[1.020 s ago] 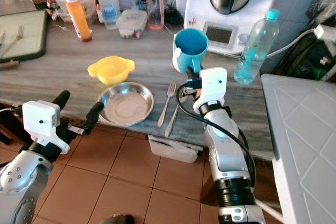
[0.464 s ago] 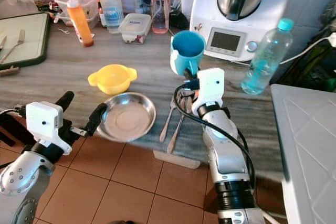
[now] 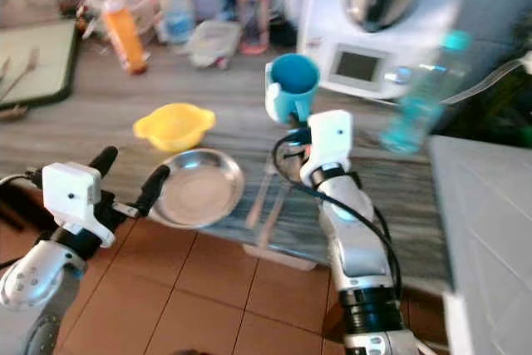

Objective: Setting the table

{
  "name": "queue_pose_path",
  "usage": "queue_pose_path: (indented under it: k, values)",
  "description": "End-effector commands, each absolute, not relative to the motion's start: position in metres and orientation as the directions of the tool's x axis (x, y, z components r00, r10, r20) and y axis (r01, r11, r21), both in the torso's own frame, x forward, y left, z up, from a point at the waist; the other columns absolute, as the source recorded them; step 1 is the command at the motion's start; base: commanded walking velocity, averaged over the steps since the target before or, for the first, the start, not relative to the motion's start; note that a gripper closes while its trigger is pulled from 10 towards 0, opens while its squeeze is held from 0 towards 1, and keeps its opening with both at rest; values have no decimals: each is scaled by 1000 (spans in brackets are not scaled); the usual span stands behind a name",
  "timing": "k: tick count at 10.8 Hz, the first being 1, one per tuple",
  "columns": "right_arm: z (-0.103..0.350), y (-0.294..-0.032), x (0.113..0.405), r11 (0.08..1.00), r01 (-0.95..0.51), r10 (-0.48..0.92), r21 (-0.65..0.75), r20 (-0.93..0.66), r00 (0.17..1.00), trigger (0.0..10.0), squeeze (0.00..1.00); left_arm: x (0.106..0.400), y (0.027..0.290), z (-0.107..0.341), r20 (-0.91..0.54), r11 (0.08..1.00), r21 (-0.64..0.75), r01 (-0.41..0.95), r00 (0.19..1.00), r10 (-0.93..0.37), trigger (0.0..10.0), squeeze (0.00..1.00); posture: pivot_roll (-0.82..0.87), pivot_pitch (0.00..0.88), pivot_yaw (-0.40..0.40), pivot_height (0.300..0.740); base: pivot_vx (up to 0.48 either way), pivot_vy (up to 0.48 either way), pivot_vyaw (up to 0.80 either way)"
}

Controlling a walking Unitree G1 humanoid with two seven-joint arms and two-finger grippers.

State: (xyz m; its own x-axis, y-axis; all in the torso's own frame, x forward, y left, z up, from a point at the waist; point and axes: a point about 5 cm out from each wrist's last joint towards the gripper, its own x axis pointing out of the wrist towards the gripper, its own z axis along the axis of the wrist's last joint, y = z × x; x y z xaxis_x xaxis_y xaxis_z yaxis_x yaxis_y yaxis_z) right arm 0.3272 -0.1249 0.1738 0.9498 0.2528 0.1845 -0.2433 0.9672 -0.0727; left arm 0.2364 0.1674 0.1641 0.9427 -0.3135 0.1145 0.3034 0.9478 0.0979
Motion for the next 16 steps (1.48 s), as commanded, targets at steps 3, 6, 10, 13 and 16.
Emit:
queue_pose_path:
  k: [3,6,10,13,16]
  values:
    - [184,-125,327,967,-243,253,-75,222,942,10000,0,236,170,163,110,946,116,302,943,-314,10000,0,149,49,11,740,319,0,0]
    - [183,-126,327,967,-243,254,-74,219,942,10000,0,235,171,161,105,945,118,303,943,-316,10000,0,150,52,11,740,390,0,0]
    - [179,-120,325,958,-281,287,-61,199,937,10000,0,229,172,154,71,946,115,303,947,-312,10000,0,154,54,11,740,97,0,0]
    - [174,-107,321,929,-368,370,-44,178,912,10000,0,214,181,147,14,932,141,334,941,-339,10000,0,167,59,7,740,0,0,0]
    - [168,-96,319,907,-419,418,-27,146,896,10000,0,205,184,140,-25,922,141,360,933,-360,10000,0,170,64,8,740,0,0,0]
